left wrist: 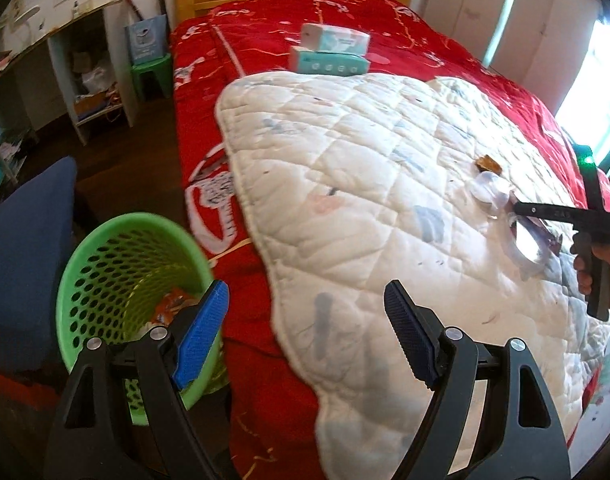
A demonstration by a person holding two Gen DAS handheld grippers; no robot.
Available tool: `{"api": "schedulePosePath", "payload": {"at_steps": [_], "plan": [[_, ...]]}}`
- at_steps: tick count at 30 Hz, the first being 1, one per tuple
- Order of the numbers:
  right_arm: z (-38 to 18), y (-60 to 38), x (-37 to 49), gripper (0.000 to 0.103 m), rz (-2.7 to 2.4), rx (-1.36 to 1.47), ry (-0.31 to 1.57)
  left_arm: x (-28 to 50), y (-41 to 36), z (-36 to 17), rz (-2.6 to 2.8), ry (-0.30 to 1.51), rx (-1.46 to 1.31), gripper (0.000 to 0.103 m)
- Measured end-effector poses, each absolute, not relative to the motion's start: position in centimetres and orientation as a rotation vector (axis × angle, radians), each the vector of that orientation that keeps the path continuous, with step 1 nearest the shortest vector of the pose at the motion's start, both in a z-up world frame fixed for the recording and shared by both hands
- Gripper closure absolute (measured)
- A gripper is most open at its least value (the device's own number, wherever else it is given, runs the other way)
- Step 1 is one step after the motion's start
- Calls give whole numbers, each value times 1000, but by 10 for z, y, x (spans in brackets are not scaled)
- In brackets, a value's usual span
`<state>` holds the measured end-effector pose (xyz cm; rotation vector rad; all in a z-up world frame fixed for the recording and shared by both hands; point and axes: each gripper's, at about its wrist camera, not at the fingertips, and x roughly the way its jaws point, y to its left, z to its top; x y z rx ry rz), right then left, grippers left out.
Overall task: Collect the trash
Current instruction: 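Grasp the pink snack wrapper with the right tool while the left tool grasps the clear plastic cup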
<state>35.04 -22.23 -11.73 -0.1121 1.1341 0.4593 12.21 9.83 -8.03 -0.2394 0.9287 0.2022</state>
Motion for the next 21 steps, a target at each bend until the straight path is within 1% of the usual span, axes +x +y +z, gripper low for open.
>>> {"api": "schedulePosePath", "payload": {"at_steps": [4,7,11,14,21], "plan": [[-118,-225,354,24,459,-89,1138,136,82,-79,169,930,-209,24],[-120,-223,355,24,456,-105,1137,146,70,-77,138,929,-189,24],[-121,-222,355,32,445,-135,1122,162,54,-76,102,931,-153,24],[-118,-226,352,36,440,-137,1111,174,42,-75,72,929,-127,24],[-101,-250,341,37,421,-91,1068,210,5,-73,-31,904,-87,24]]}}
